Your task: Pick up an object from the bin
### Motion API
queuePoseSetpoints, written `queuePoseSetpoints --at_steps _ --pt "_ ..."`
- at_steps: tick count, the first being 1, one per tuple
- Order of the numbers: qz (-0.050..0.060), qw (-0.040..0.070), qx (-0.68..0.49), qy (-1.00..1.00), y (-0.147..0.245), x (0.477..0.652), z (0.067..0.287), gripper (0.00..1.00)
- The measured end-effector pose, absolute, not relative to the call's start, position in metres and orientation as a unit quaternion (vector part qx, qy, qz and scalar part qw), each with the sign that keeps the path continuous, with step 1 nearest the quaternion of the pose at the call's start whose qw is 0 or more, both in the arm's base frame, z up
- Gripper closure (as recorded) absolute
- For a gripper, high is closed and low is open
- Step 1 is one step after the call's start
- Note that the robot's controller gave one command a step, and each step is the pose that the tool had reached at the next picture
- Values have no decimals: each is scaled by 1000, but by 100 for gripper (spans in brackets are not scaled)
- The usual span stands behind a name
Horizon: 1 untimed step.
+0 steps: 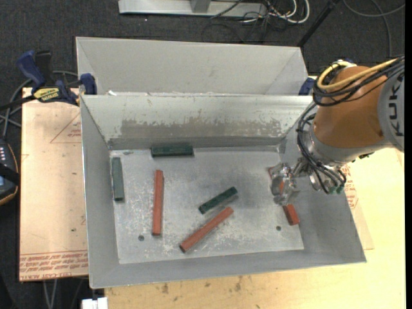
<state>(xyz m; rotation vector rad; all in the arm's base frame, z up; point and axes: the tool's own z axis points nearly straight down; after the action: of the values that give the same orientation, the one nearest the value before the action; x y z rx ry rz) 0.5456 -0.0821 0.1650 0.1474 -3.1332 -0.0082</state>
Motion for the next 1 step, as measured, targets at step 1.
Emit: queuePoseSetpoints --at_steps 1 --pt "0 0 44 -999 -86 546 169 0"
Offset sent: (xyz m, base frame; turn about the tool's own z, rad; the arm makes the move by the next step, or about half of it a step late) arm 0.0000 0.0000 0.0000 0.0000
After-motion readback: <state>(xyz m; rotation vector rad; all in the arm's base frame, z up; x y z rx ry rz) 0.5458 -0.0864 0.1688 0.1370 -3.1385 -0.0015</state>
